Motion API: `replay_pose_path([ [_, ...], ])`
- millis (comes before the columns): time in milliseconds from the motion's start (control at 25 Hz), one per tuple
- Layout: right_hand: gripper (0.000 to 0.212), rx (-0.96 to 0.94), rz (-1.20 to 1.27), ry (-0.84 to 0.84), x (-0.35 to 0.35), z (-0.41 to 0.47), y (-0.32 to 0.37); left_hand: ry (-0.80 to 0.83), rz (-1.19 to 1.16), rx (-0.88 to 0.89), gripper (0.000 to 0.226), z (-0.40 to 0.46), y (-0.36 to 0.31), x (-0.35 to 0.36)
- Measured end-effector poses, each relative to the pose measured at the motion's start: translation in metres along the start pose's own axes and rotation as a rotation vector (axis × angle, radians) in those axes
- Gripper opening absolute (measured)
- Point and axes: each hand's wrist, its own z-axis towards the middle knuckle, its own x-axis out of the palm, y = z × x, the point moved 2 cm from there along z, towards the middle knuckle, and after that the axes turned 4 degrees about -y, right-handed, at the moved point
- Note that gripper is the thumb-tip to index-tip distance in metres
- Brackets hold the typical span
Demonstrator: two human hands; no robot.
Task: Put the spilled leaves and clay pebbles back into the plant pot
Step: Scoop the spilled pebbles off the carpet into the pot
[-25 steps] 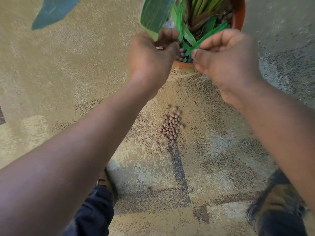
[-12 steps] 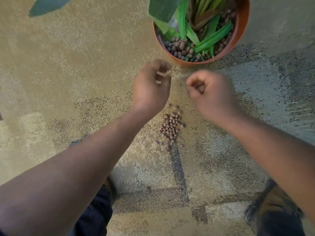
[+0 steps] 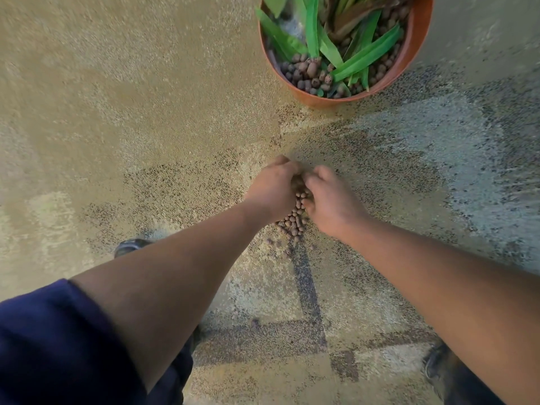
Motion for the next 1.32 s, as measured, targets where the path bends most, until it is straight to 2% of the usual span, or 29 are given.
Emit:
replay_pose_path([
  [240,0.024,-0.026,-0.075,0.023,0.001,0.003,-0.001,0.04,0.075,-0.045,0.026,-0.002,0.011,0.01],
  [360,0.021,-0.025,-0.106,0.031,0.004,0.0,-0.005,0.041,0.082,-0.034,0.03,-0.01,0.013,0.011],
  [680,0.023,0.014,-0.131,0.049,0.014,-0.011,-0.009,0.015,-0.007,-0.118,0.022,-0.022,0.016,0.012],
  [800,0.031,0.004,-0.14,0.061,0.016,-0.014,-0.008,-0.008,-0.038,-0.152,0.018,-0.023,0.015,0.016],
  [920,0.036,-0.007,-0.174,0.044,0.02,-0.019,-0.009,-0.009,-0.019,-0.143,0.024,-0.029,0.012,0.021],
  [1080,0.03,-0.008,-0.176,0.047,0.026,-0.029,-0.009,-0.005,-0.018,-0.167,0.033,-0.032,0.012,0.022],
  [1320,0.035,-0.009,-0.173,0.068,0.029,-0.035,-0.012,-0.001,0.027,-0.11,0.02,-0.03,0.01,0.018],
])
